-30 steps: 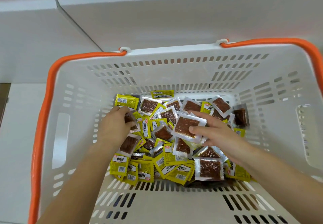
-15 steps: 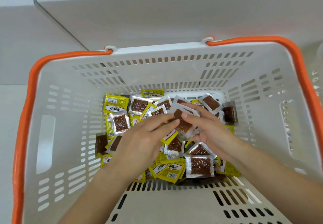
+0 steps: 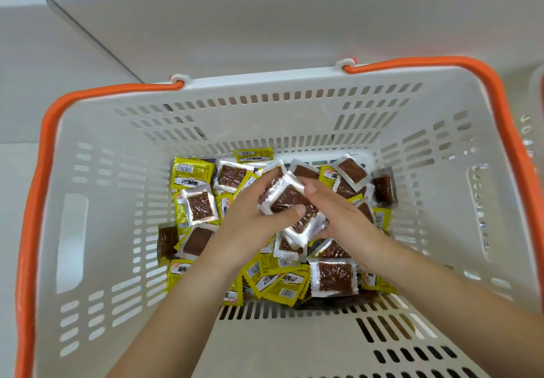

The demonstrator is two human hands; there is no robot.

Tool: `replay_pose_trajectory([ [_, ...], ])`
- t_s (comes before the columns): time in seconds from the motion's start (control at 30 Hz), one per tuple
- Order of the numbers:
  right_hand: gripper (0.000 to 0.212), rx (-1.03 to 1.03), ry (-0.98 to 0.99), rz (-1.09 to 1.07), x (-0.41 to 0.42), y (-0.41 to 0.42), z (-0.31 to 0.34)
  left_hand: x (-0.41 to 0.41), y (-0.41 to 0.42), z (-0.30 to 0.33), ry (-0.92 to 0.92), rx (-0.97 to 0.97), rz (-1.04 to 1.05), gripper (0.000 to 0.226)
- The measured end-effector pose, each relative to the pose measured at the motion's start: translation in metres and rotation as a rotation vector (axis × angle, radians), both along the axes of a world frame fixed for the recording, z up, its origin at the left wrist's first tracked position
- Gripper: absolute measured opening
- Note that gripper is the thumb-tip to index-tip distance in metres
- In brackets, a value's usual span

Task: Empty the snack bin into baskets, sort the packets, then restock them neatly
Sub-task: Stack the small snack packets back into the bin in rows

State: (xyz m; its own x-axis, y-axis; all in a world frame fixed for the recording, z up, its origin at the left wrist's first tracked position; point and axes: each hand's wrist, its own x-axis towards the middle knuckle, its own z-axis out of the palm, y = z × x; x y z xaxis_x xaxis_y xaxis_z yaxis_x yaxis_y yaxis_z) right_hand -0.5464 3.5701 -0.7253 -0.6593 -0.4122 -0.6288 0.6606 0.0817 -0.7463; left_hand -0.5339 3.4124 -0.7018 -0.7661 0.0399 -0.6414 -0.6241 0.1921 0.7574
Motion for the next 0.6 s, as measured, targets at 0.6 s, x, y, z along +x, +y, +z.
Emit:
replay_pose_trajectory([
  [0.6, 0.021, -0.333, -0.038, -0.255, 0.013, -0.009, 0.152, 0.017, -0.03, 0.147, 0.09, 0.442, 0.303, 0.042],
])
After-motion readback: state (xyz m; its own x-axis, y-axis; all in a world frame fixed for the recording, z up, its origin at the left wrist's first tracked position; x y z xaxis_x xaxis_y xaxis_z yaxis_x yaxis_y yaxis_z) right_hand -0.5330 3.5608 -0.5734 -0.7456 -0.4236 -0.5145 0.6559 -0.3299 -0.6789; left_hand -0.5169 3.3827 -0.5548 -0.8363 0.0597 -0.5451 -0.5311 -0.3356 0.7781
